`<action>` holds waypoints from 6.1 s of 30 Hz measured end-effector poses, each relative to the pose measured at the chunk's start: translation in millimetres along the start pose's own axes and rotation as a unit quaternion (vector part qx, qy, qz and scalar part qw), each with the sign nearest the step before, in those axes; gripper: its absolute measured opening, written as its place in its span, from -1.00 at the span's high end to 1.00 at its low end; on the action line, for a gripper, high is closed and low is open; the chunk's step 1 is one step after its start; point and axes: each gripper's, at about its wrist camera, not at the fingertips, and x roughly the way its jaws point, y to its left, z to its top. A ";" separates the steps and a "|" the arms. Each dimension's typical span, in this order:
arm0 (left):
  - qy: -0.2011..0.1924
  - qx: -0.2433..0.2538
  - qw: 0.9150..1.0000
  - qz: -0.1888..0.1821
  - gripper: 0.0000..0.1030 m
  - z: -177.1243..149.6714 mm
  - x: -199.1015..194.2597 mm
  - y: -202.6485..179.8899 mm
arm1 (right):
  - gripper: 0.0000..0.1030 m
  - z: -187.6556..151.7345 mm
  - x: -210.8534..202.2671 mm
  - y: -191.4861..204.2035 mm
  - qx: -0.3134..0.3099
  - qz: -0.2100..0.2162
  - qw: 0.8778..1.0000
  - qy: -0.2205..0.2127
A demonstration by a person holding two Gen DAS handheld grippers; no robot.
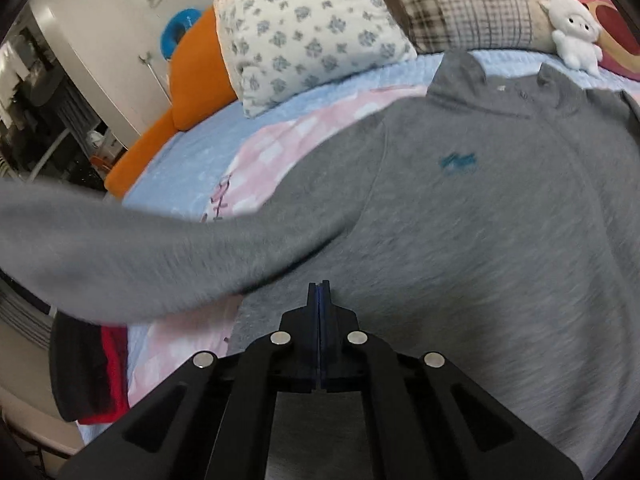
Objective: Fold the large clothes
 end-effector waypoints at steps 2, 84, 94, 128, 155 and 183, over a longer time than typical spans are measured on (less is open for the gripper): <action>-0.014 0.021 1.000 -0.014 0.75 19.0 -8.7 -29.9 | 0.98 -7.1 7.8 13.8 -0.018 -0.012 1.000 0.002; 0.250 -0.011 0.964 -0.087 -0.34 -171.0 244.2 -134.9 | 0.04 -161.0 -237.2 -126.7 -0.058 0.013 0.995 0.079; 0.234 -0.113 0.957 -0.131 0.66 -156.4 241.0 -94.7 | 0.78 -160.2 -245.4 -101.3 -0.079 0.081 0.990 0.089; 0.203 0.039 0.954 -0.217 -0.54 -295.6 98.4 -171.4 | -0.18 104.1 -28.9 -41.1 -0.148 0.006 0.988 0.052; 0.244 -0.018 0.940 -0.240 0.79 -352.4 81.5 -142.0 | 0.92 134.1 90.9 -100.6 -0.053 -0.021 0.994 0.095; 0.242 0.028 0.946 -0.213 -0.12 -348.8 74.9 -190.1 | 0.14 -156.6 -214.0 -104.4 -0.110 0.057 0.981 0.151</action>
